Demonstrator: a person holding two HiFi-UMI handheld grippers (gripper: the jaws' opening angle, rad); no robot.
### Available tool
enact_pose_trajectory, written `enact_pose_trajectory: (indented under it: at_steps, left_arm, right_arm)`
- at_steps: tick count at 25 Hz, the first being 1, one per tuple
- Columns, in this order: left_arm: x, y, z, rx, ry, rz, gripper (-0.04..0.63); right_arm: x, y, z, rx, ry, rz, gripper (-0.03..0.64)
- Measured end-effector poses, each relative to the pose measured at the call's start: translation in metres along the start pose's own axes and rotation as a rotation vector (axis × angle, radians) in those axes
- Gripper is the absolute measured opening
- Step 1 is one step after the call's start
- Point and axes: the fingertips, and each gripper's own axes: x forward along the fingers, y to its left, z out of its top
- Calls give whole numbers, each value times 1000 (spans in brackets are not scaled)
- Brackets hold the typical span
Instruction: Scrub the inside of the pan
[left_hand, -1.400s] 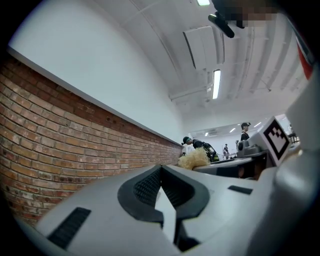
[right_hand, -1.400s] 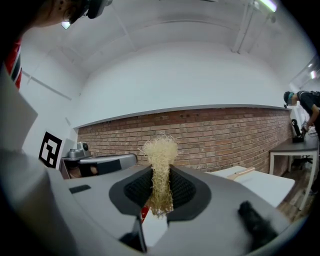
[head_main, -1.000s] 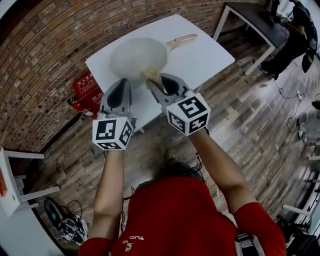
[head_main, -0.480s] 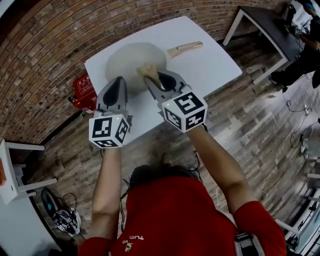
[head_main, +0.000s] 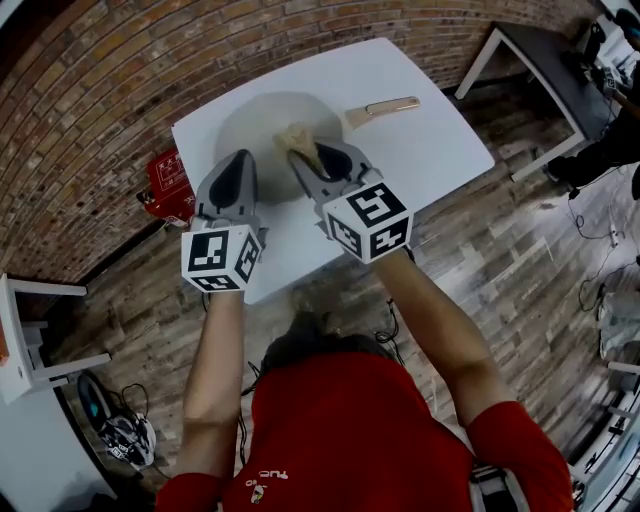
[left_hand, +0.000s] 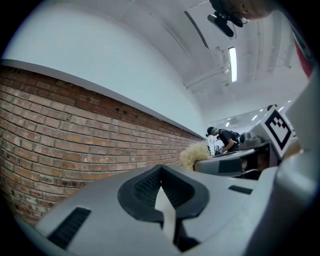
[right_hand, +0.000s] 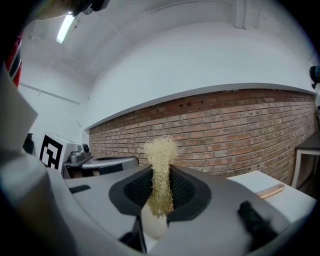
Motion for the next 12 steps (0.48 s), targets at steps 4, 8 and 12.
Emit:
enact_pose_trajectory:
  at_steps: [4, 8, 12]
  left_arm:
    - [19, 10, -4, 1, -2, -9, 14]
    - [38, 24, -7, 4, 1, -25, 14]
    - [55, 44, -7, -4, -7, -30, 14]
  right_arm:
    - [19, -12, 1, -9, 5, -1, 86]
    - [43, -23, 3, -16, 13, -6, 87]
    - [68, -31, 5, -23, 19, -9, 87]
